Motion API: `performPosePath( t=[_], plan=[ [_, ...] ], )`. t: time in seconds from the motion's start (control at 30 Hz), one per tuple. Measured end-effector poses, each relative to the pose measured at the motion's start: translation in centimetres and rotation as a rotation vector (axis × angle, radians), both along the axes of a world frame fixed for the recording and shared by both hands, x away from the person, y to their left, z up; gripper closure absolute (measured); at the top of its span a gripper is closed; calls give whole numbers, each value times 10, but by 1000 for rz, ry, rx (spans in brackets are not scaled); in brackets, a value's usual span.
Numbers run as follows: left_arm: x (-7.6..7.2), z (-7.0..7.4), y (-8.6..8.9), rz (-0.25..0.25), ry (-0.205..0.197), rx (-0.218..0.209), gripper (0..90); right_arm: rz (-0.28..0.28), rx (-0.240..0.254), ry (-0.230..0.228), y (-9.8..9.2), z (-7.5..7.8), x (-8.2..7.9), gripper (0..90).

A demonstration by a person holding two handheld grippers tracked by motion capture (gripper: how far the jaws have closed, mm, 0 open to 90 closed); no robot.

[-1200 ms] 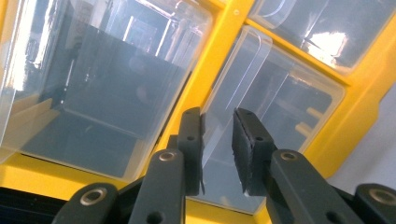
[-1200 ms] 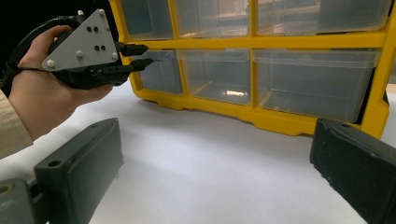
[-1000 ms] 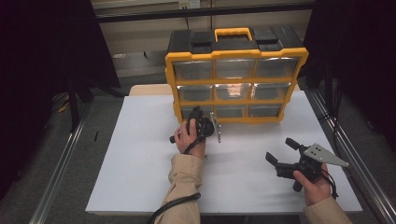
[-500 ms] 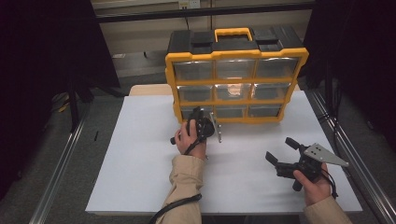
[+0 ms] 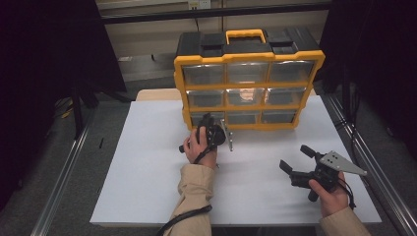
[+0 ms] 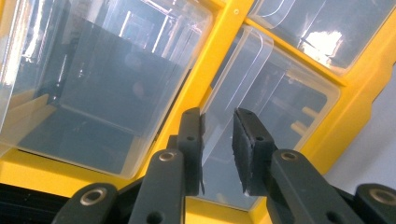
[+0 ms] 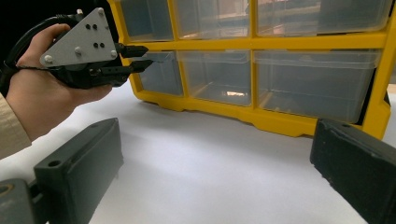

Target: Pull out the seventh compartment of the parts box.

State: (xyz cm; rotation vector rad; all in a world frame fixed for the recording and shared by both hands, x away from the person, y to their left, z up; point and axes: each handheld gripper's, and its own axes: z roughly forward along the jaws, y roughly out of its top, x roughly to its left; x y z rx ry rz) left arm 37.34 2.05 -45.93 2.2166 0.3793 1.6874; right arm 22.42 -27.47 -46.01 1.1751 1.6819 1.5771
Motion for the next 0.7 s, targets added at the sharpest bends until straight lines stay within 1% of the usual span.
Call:
performPosePath(
  t=[0.03, 0.07, 0.13, 0.17, 0.2, 0.23, 0.27, 0.3, 0.33, 0.37, 0.4, 0.43, 0.5, 0.53, 0.57, 0.6, 0.63, 0.67, 0.7],
  plan=[
    [0, 0, 0, 0, 0, -3, 738, -8, 7, 1, 0, 0, 0, 20],
    [0, 0, 0, 2, 1, 1, 738, -8, 7, 2, 0, 0, 0, 20],
    [0, 0, -1, 15, 7, -9, 736, -7, 3, -3, 0, 0, 1, 20],
    [1, 0, -1, 9, 1, -11, 736, -7, 3, -3, 0, 0, 1, 20],
    [0, 0, -1, 10, 16, -16, 745, -6, 5, 1, 0, 0, 1, 20],
    [-1, 0, -1, 6, 7, -13, 745, -6, 5, -2, 0, 0, 1, 20],
    [-1, -1, -1, 0, 8, -27, 745, -6, 5, -2, 0, 0, 1, 20],
    [-2, 0, -1, 9, 3, -10, 745, -5, 4, -3, 0, 0, 0, 20],
    [-2, -1, -2, 4, 3, -37, 745, -8, 5, -2, 0, 0, 1, 20],
    [-1, -2, -2, 2, 1, -48, 744, -7, 2, -4, 0, 0, 1, 20],
    [-2, -1, -3, 12, 1, -40, 744, -8, 3, -4, 0, 0, 1, 20],
    [-2, -2, -3, 12, -1, -44, 744, -8, 3, -4, 0, 0, 1, 20],
    [0, 0, -3, 9, 9, -26, 745, -7, 7, -1, 0, 0, 0, 20],
    [0, 1, -3, 22, -4, 1, 745, -7, 7, -1, 0, 0, 0, 20],
    [1, 2, -4, 21, 3, -2, 746, -8, 8, -1, 0, 0, 0, 20],
    [2, 0, -5, 21, 7, -22, 745, -8, 8, -1, 0, 1, 0, 20],
    [3, 1, -4, 27, 13, -7, 745, -7, 10, 0, 0, 1, 0, 20],
    [3, 1, -5, 29, 6, -9, 745, -8, 9, -1, 0, 1, 1, 20],
    [4, 0, -6, 32, 6, -23, 745, -8, 9, -1, 0, 1, 1, 20]
  ],
)
